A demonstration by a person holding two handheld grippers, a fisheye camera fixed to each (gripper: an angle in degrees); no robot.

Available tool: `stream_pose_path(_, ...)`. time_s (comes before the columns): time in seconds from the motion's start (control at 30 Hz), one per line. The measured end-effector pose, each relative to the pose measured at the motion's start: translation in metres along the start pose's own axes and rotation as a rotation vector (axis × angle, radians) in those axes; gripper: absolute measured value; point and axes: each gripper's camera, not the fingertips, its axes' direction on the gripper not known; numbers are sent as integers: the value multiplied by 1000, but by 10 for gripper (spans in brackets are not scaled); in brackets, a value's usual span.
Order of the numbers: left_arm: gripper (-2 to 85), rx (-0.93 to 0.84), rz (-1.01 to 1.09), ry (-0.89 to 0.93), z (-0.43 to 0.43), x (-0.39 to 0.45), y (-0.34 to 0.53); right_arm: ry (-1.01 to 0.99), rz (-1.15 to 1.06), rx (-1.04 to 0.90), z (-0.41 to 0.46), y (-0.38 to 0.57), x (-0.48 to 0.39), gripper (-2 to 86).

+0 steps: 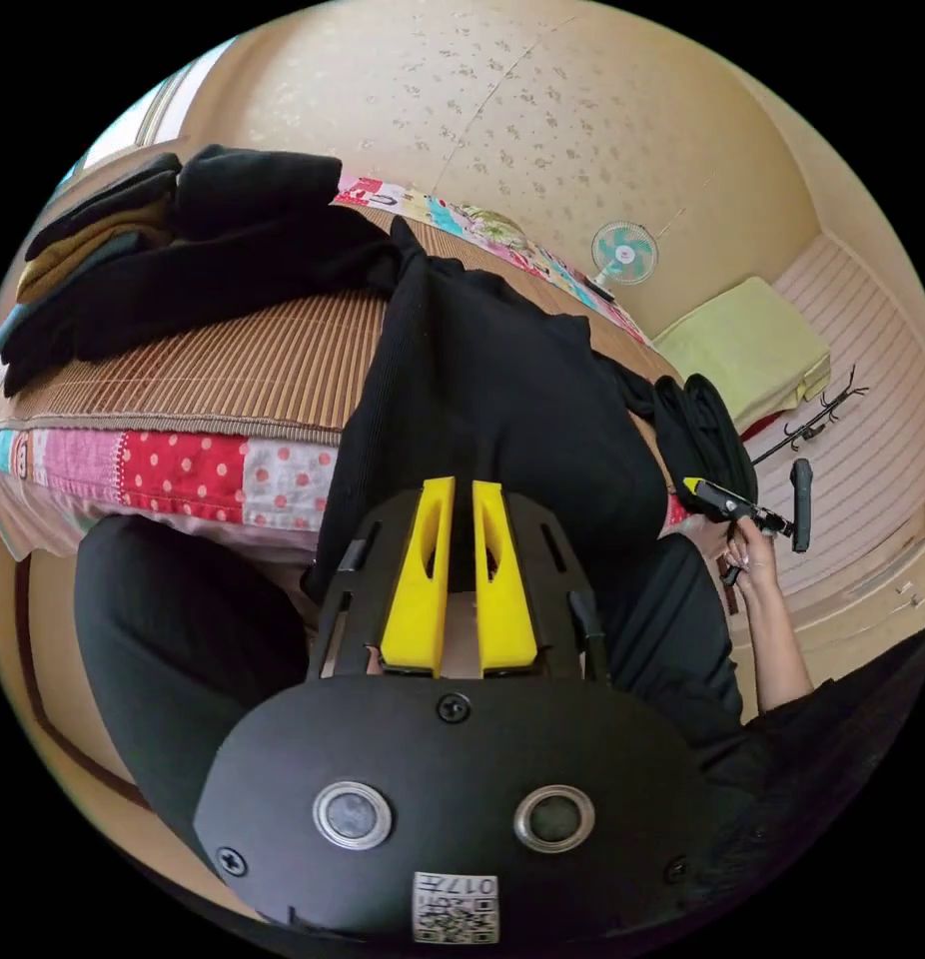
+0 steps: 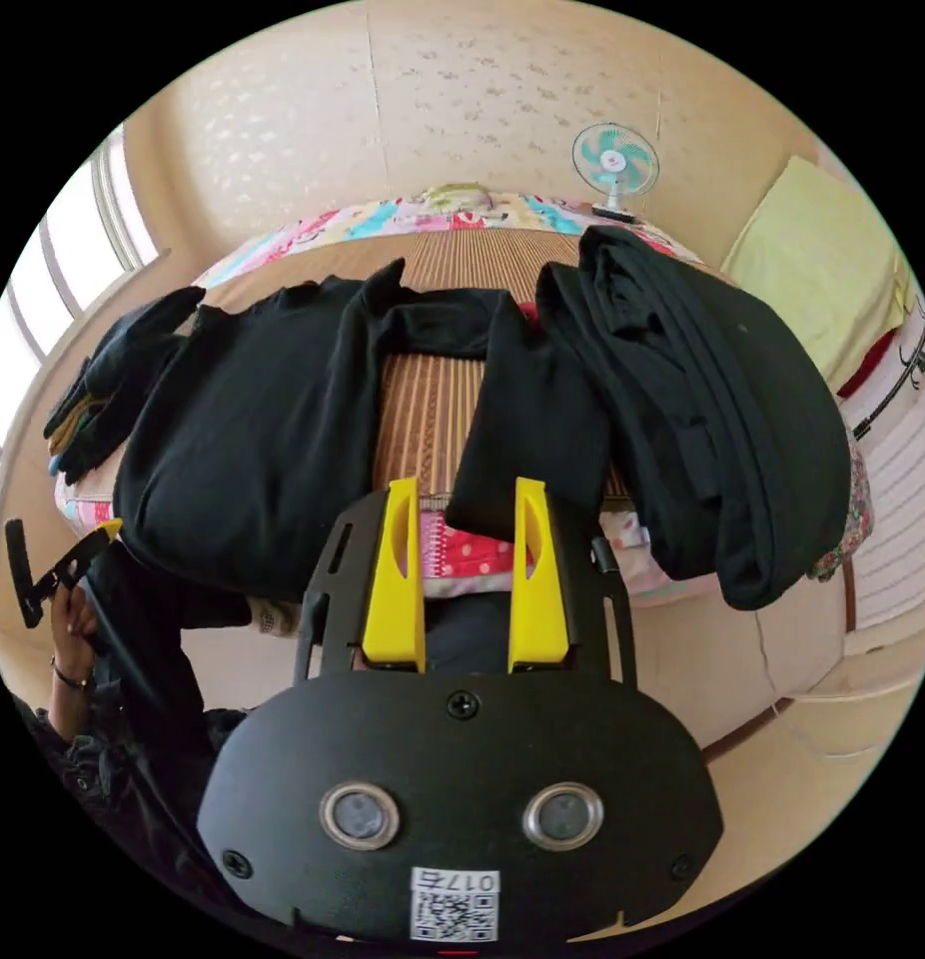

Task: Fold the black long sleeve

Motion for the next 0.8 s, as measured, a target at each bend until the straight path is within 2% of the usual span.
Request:
stream_pose_path(0.1,50,100,38,-72,5,-3,17,-97,-43,-38,12,-3,14,111)
stream_pose_path(0.17,51,73,69,-45,12,-5,18,-191,-41,-57,-22,-4,29,45)
stream_pose_path(0.33,52,108,63,-16,3,-6,22,-312,157,261,-150,-2,133,40)
stream_pose_path(0.4,52,94,76,-11,3,-3,20,-290,224,320,-179,2,178,43)
stream_pose_path(0.47,56,71,88,0,3,-2,19,-112,329,341,-187,17,231,52)
stream_pose_path(0.53,62,63,83,8,0,-2,19,-26,478,296,-173,39,268,64)
stream_pose_path(0.6,64,66,83,19,-5,-3,19,-117,639,261,-160,71,290,79)
stream_pose_path(0.67,64,66,83,16,-12,-5,18,-360,670,403,-149,121,277,93)
stream_pose_path(0.8,64,62,75,24,-19,-10,11,-642,700,496,-113,163,232,101)
